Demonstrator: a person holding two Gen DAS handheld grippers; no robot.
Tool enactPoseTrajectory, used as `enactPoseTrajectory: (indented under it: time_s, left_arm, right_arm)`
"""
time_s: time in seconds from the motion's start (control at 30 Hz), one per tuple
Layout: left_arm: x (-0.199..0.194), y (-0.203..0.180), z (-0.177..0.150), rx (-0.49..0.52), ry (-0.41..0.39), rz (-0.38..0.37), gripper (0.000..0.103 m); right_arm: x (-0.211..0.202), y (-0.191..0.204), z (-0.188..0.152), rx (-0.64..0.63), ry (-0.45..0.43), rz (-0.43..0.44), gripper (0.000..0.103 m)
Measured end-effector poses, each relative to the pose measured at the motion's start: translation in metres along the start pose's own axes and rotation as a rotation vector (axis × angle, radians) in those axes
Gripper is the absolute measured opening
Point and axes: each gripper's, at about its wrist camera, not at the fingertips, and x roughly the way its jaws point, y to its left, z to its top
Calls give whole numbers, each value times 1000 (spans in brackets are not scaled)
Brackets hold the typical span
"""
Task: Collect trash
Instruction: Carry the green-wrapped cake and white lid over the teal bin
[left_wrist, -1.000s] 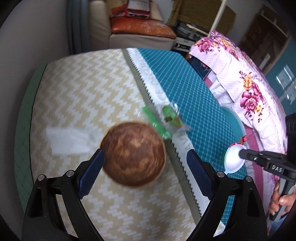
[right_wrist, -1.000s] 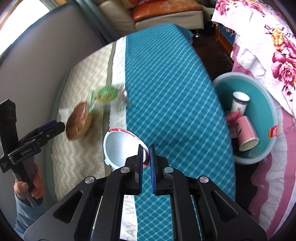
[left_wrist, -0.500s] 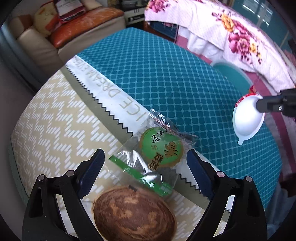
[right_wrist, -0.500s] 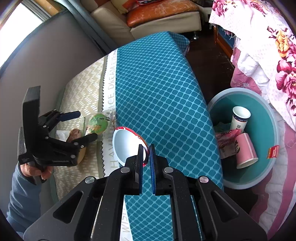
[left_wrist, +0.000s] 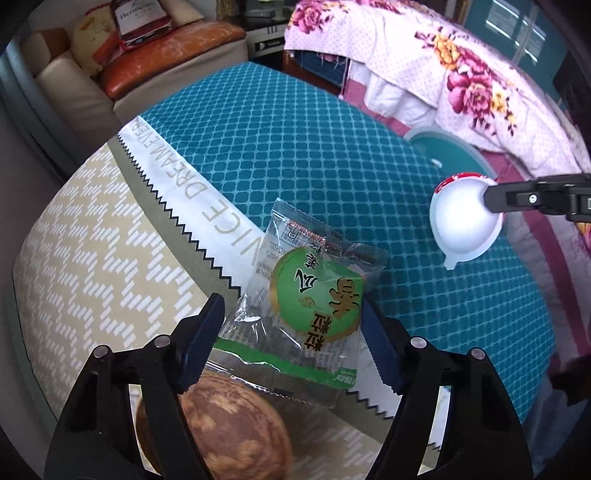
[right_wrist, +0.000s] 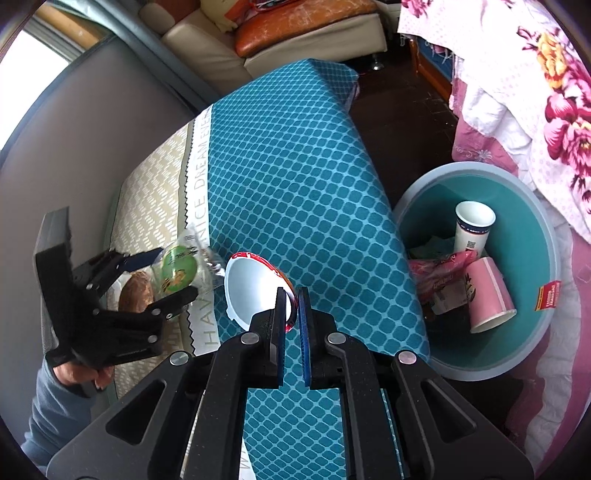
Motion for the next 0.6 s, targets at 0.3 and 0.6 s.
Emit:
enactPoseTrajectory:
  time_s: [0.3, 0.6]
  left_arm:
    - [-22, -21, -5, -107, -29, -23, 73]
    - [-31, -86, 16, -61, -53, -64, 73]
  right_arm:
    - [-28, -21, -5, 41, -69, 21, 7]
    - [-80, -65, -14, 118, -186, 13, 7]
